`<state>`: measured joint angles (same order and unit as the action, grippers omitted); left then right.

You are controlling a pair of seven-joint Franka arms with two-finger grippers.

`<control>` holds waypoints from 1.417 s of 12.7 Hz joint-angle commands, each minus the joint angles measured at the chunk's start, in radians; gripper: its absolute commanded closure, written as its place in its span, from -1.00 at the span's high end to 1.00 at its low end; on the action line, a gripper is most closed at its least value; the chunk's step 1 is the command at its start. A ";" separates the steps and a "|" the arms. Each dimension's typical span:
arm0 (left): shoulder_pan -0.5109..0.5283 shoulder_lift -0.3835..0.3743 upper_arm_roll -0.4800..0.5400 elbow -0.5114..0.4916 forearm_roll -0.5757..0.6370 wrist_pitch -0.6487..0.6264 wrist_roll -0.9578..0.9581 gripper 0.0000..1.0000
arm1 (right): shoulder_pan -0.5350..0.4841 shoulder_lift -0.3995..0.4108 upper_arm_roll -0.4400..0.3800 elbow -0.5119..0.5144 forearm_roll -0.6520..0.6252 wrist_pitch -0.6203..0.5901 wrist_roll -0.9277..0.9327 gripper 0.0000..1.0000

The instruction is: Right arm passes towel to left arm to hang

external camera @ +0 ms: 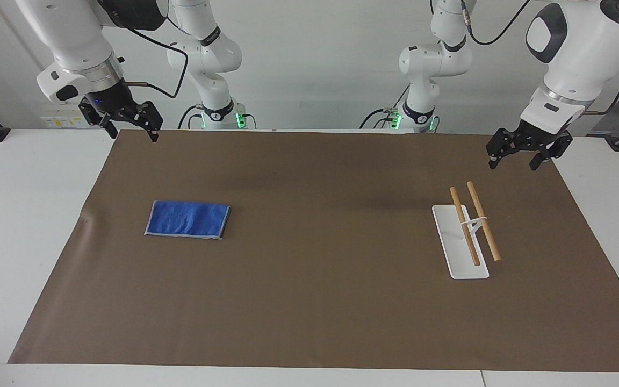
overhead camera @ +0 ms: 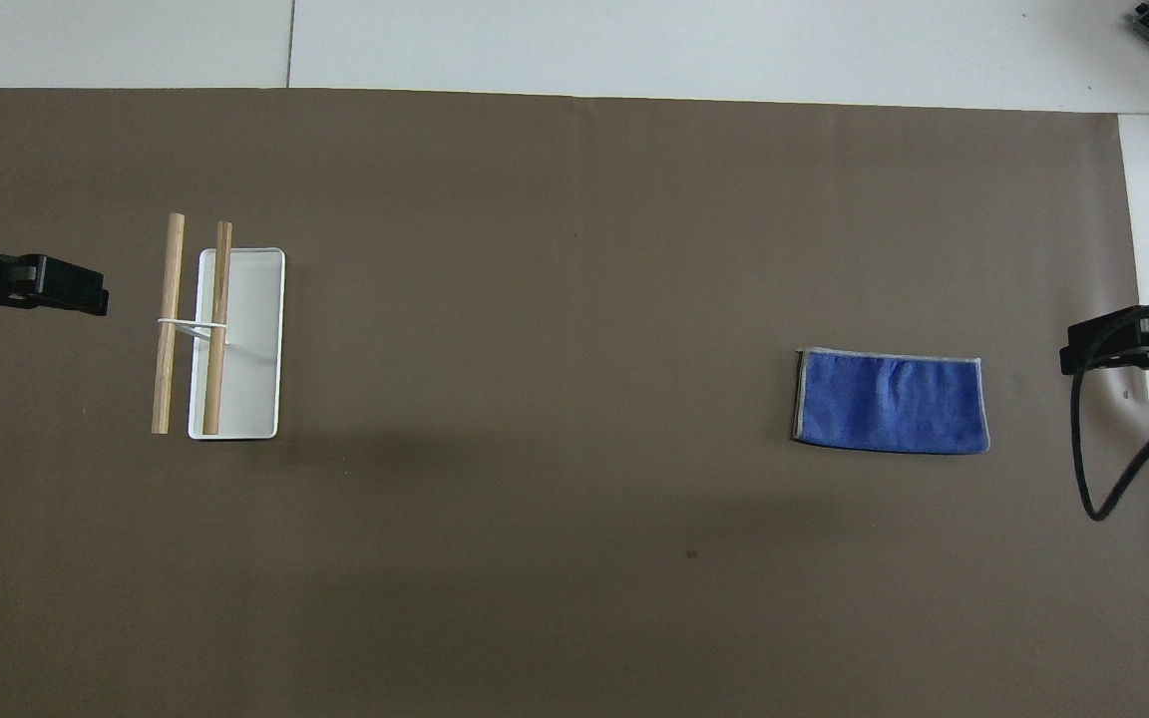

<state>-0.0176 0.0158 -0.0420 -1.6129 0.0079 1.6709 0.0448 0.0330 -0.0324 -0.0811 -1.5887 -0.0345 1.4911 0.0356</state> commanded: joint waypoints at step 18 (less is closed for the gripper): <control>0.005 -0.010 0.001 -0.001 -0.009 -0.020 -0.006 1.00 | -0.011 0.002 -0.008 -0.001 0.004 -0.012 -0.019 1.00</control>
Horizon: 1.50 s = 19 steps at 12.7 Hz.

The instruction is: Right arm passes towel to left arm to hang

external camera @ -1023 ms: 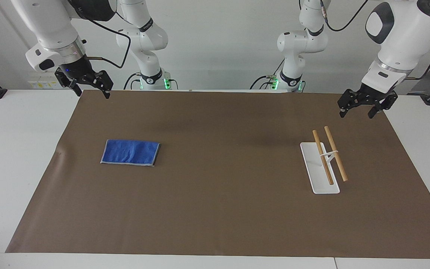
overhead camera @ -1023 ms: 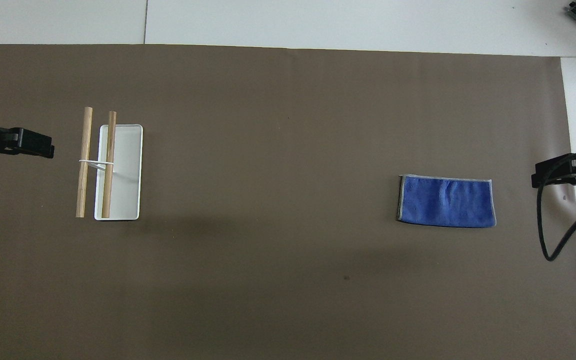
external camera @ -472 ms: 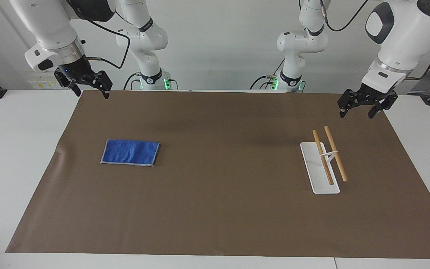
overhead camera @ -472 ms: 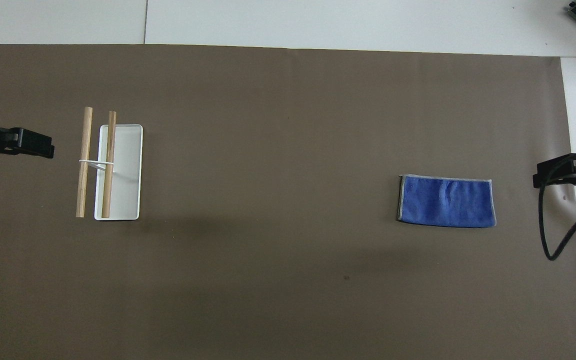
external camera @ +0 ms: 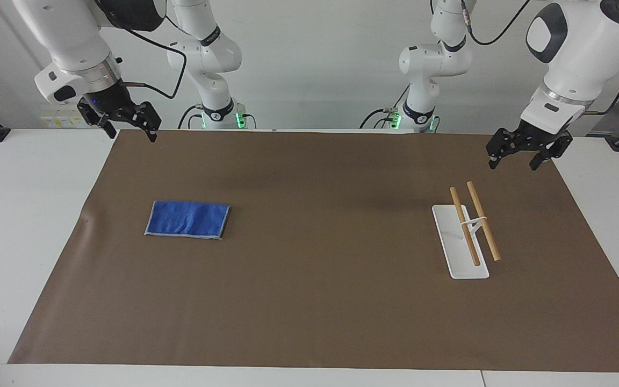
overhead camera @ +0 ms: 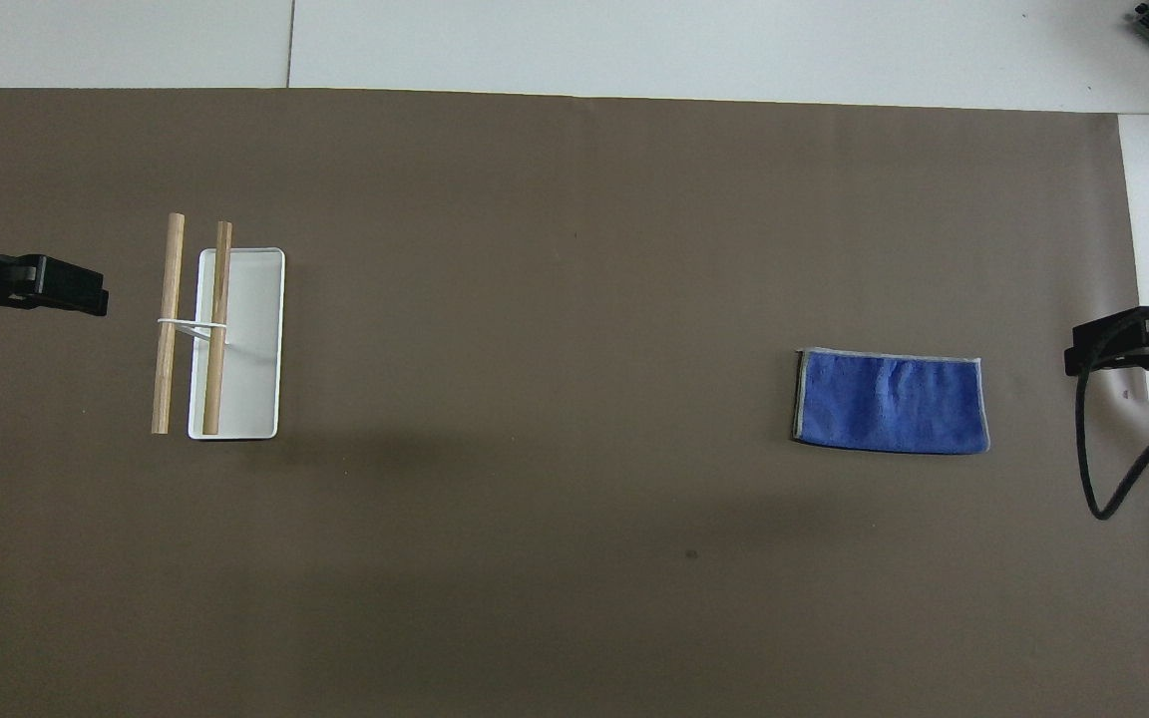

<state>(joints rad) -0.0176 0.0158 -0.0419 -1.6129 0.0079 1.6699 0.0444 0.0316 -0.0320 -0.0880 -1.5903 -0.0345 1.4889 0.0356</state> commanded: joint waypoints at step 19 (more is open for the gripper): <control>0.004 -0.010 0.000 -0.001 -0.009 -0.019 -0.005 1.00 | 0.005 0.012 0.007 -0.497 0.050 0.630 -0.055 1.00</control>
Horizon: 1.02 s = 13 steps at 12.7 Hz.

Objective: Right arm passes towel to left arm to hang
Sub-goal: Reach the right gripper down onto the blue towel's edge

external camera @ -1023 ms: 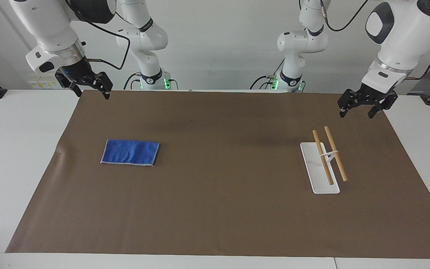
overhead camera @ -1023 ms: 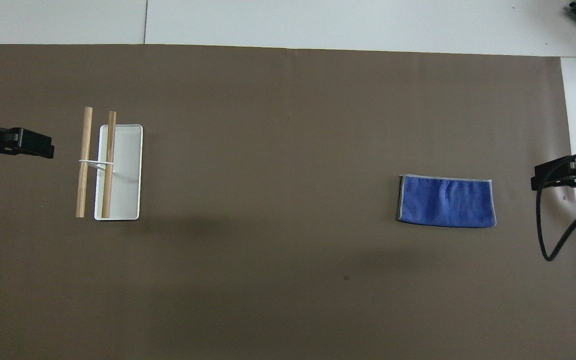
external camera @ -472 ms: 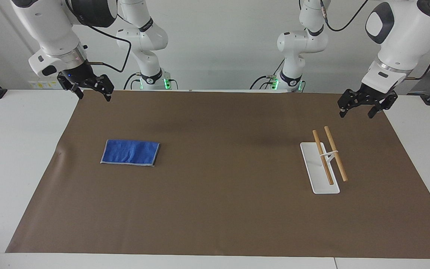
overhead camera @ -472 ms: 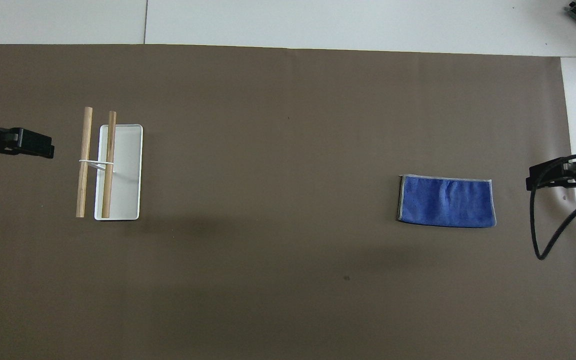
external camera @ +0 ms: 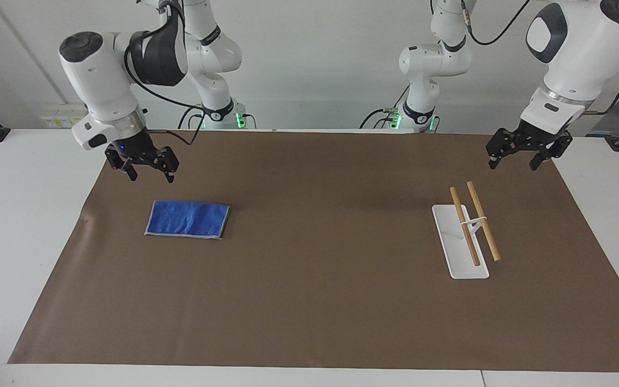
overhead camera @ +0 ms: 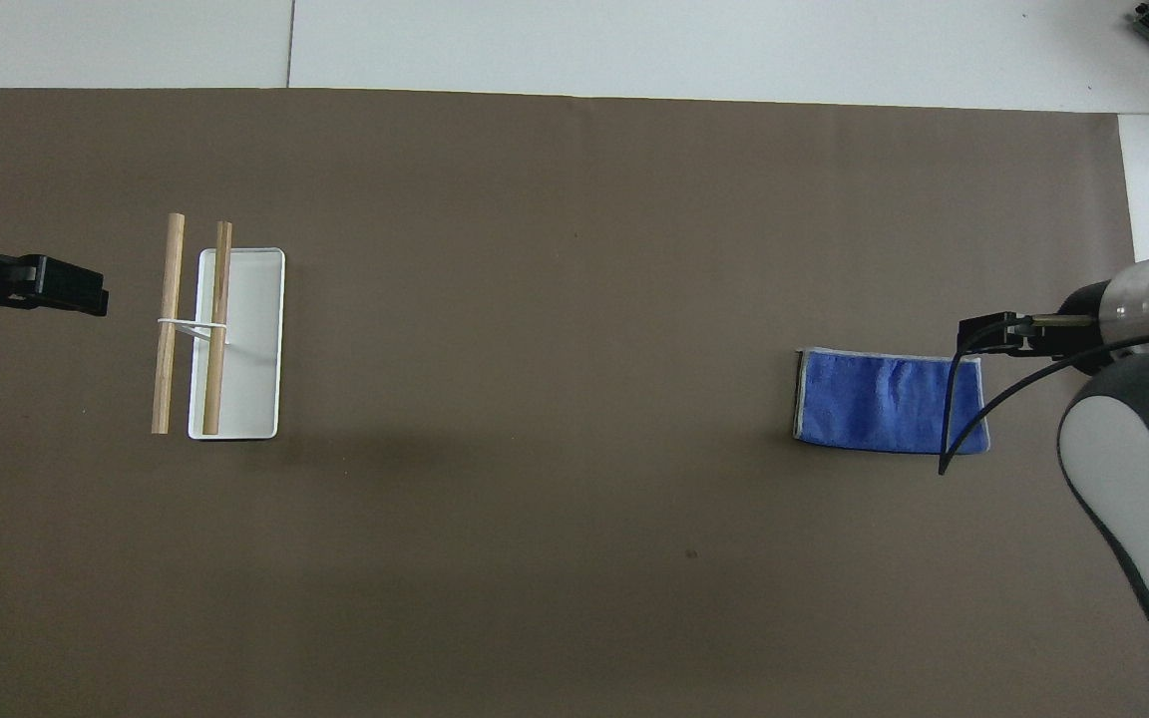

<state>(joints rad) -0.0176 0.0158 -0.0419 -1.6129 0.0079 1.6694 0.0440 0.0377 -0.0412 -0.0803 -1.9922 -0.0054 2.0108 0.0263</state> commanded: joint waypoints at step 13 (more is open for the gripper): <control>0.005 -0.010 0.000 -0.001 -0.009 -0.019 -0.006 1.00 | 0.013 0.173 0.005 -0.338 0.024 0.479 -0.115 1.00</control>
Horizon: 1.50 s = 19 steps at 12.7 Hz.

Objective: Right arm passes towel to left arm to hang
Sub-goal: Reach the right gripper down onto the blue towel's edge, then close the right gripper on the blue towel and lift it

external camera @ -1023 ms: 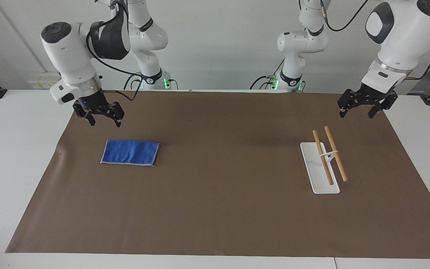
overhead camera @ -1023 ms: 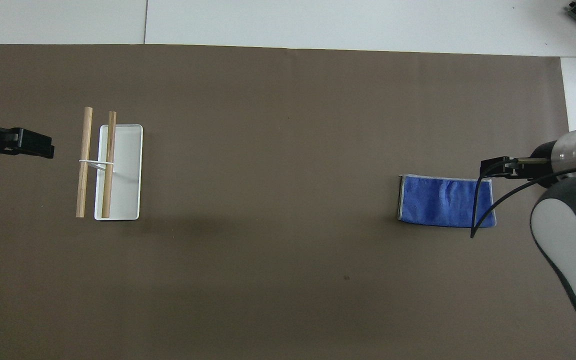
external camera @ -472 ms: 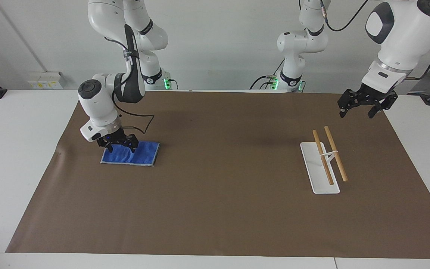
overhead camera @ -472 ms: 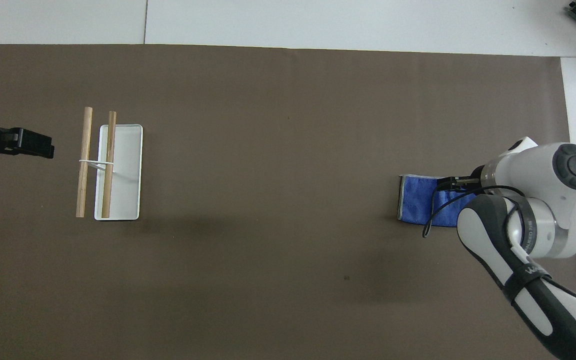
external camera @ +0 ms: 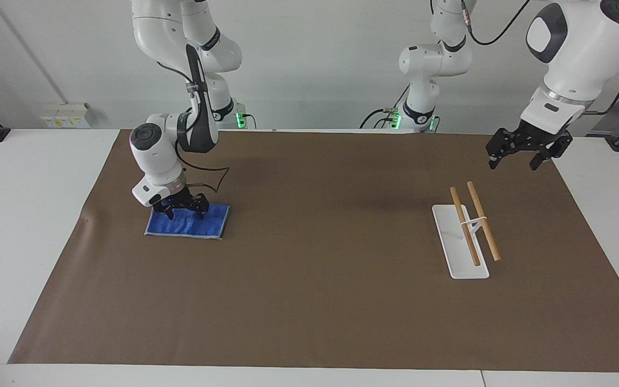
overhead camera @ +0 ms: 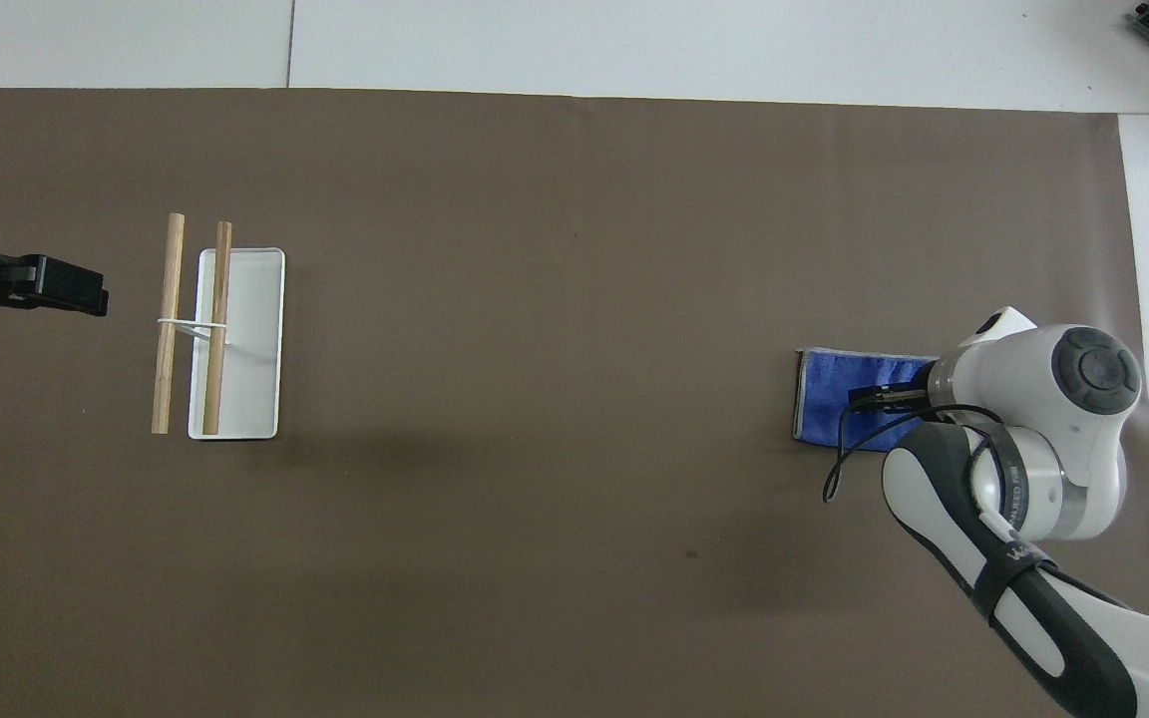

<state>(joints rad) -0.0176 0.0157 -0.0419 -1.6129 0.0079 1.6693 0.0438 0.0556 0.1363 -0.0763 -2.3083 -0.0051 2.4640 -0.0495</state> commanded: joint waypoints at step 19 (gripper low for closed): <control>0.004 -0.010 0.000 -0.001 -0.009 -0.019 -0.004 1.00 | 0.007 -0.010 0.059 0.403 0.400 -0.263 0.037 -1.00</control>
<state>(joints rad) -0.0176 0.0157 -0.0419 -1.6129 0.0079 1.6693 0.0435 0.0713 0.1053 -0.0222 -1.9605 0.3062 2.2258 -0.0227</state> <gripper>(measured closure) 0.000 0.965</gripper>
